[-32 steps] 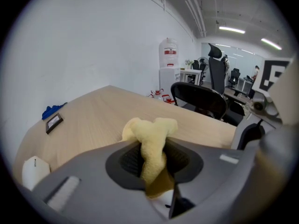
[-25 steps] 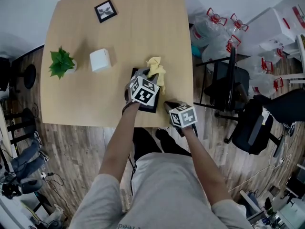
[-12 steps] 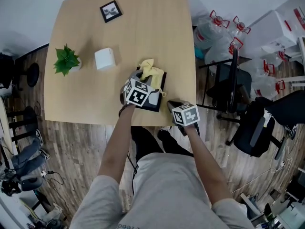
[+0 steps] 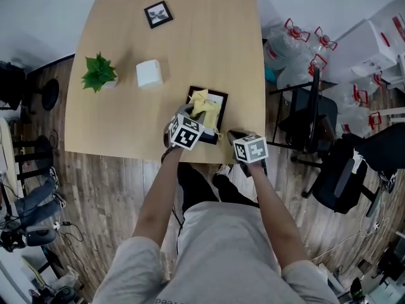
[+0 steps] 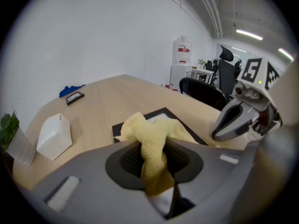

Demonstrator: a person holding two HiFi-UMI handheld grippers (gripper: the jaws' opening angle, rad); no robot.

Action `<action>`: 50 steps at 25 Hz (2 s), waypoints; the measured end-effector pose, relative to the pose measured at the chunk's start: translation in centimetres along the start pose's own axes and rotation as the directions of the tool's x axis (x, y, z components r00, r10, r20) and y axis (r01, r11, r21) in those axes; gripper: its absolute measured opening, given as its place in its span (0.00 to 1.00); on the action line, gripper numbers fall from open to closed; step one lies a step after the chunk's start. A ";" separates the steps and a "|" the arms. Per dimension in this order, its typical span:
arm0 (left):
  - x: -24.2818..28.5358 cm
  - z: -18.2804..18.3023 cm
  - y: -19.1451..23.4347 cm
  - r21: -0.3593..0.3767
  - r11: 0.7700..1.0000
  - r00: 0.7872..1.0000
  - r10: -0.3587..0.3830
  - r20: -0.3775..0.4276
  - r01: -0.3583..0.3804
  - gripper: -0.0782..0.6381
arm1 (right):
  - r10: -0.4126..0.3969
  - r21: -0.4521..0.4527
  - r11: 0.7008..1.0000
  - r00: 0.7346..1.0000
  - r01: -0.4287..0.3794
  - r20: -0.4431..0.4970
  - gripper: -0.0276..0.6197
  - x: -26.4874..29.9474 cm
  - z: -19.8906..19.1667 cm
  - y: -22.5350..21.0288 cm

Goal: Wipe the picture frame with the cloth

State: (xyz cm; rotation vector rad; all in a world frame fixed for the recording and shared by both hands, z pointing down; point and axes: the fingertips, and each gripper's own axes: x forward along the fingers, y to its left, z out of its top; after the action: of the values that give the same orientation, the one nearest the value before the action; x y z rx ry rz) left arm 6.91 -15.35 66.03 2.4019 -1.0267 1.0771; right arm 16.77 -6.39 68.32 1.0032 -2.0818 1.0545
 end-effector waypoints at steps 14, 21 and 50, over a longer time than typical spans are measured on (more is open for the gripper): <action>-5.6 -2.4 -2.4 -0.114 0.993 0.998 0.045 0.038 -0.040 0.31 | 0.006 0.054 0.999 1.000 -0.006 0.004 0.05 -0.1 -0.3 -0.2; -10.3 -2.9 -1.8 -0.218 0.969 0.985 0.139 0.100 -0.114 0.31 | -0.036 -0.019 0.999 0.987 0.039 0.155 0.05 -2.9 1.2 0.8; -15.7 -4.0 -2.4 -0.296 0.938 0.951 0.244 0.190 -0.181 0.31 | -0.014 -0.144 0.987 0.919 0.077 0.394 0.05 -10.4 5.1 3.5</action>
State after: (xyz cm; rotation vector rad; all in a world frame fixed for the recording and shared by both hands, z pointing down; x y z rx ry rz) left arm -0.62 -3.93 57.05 2.2559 -1.4397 0.6769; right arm 18.62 -5.57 56.43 1.2566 -2.4014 0.6911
